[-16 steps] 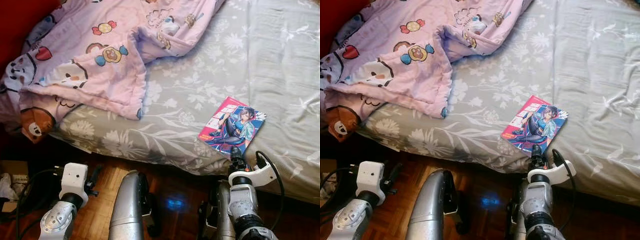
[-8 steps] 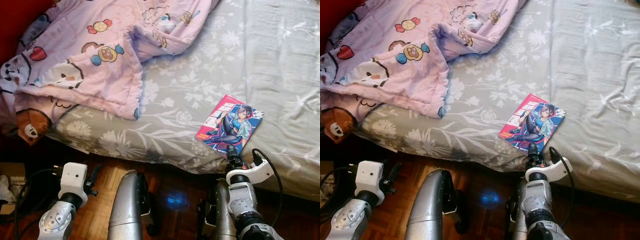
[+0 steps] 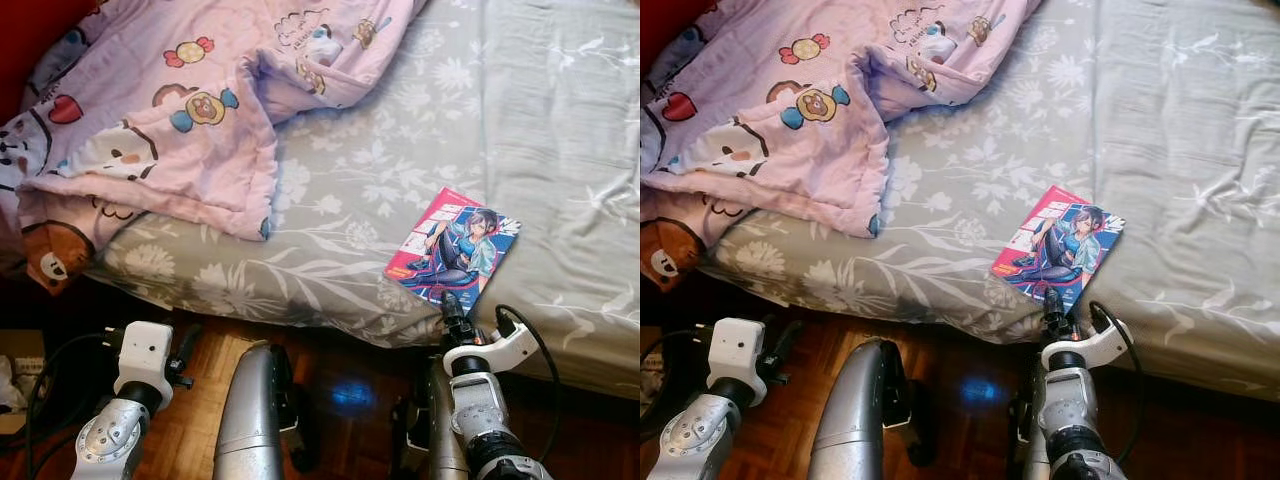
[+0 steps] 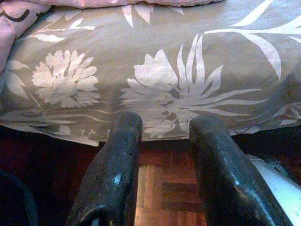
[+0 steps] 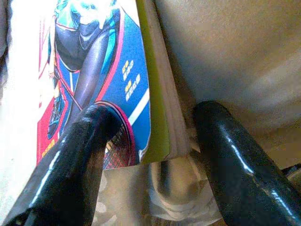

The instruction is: Clean up the room

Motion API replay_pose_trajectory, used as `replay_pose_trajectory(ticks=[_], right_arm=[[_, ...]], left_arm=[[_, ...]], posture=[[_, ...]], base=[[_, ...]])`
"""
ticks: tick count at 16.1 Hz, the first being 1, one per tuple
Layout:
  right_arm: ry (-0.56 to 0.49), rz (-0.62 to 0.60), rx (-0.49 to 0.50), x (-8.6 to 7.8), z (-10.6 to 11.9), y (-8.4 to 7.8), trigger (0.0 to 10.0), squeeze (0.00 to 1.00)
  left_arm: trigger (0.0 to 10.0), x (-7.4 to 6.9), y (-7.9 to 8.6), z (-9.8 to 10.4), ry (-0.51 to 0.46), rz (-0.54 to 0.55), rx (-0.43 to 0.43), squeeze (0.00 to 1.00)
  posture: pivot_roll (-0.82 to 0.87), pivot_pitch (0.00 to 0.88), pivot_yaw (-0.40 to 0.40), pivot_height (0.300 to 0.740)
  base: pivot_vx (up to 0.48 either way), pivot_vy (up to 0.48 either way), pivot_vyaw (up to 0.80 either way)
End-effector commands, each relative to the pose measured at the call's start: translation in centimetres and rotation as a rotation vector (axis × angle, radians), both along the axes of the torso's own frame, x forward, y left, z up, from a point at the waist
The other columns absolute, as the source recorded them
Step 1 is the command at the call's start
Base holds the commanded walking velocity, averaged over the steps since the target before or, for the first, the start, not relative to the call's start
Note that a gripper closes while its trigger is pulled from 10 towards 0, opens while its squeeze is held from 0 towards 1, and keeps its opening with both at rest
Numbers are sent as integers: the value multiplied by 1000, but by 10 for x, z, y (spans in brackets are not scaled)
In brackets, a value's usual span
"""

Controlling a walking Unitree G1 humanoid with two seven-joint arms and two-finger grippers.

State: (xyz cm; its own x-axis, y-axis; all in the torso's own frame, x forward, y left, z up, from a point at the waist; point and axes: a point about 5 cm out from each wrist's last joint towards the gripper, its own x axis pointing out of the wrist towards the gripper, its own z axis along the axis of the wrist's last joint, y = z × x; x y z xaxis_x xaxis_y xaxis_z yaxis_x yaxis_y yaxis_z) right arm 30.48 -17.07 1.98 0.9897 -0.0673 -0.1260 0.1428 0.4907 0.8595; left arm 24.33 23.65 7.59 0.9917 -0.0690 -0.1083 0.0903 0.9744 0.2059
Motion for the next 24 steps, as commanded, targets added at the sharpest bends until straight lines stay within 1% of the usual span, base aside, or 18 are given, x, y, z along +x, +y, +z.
replay_pose_trajectory(ticks=[1, 7, 10, 11, 19, 24], right_arm=[[79, 90, 68, -14, -19, 26, 10000, 0], [-26, 121, 73, -8, -8, 26, 10000, 0], [-34, 147, 74, -7, -7, 29, 10000, 0], [-26, 137, 72, -7, -7, 27, 0, 0], [-28, 119, 72, -7, -7, 22, 0, 0], [-8, 94, 64, -9, -10, 17, 0, 0]], left_arm=[[10000, -8, 8, -7, 45, 23, 20, 0], [10000, -7, 8, -7, 41, 27, 19, 0], [10000, -7, 8, -7, 41, 27, 18, 0], [10000, -7, 8, -7, 42, 27, 18, 0], [10000, -8, 9, -8, 43, 32, 18, 0], [10000, -10, 10, -8, 45, 40, 22, 0]], posture=[[286, 400, 111, 584], [284, 395, 109, 584], [285, 395, 108, 584], [286, 397, 109, 584], [290, 399, 110, 584], [301, 400, 108, 584]], base=[[0, 0, 0], [0, 0, 0], [0, 0, 0], [0, 0, 0], [0, 0, 0], [0, 0, 0]])
